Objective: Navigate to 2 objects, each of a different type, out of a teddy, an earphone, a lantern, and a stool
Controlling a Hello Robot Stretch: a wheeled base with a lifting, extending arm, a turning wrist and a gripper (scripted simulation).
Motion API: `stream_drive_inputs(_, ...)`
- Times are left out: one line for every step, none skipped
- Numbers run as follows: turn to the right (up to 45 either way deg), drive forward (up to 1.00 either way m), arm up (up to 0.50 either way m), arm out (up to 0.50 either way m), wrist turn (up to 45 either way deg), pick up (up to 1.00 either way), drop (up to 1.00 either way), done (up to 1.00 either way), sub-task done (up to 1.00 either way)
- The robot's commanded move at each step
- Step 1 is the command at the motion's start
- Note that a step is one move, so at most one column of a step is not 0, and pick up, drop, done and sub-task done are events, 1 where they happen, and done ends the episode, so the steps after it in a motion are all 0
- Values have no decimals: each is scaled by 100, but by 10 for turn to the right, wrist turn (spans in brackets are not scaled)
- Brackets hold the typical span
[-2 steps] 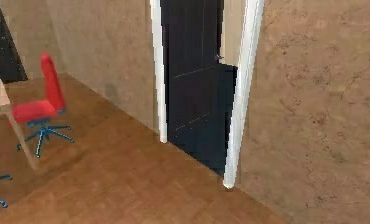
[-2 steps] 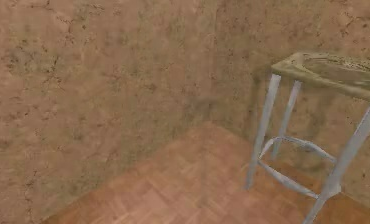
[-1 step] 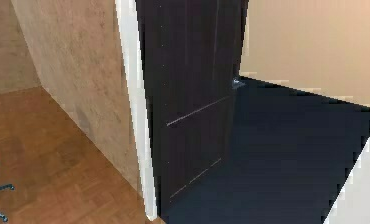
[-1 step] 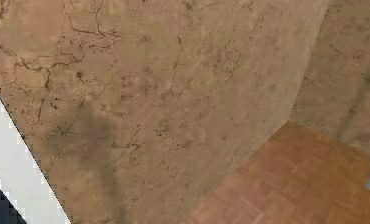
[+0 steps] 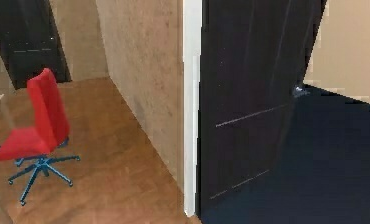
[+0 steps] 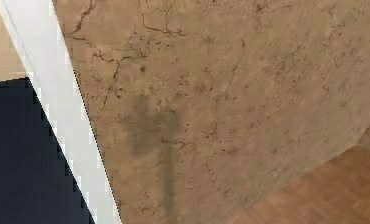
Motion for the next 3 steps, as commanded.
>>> stream_drive_inputs(0,20,0,0,0,0,0,0,0)
stream_drive_inputs(450,0,0,0,0,0,0,0,0)
stream_drive_inputs(120,0,0,0,0,0,0,0,0)
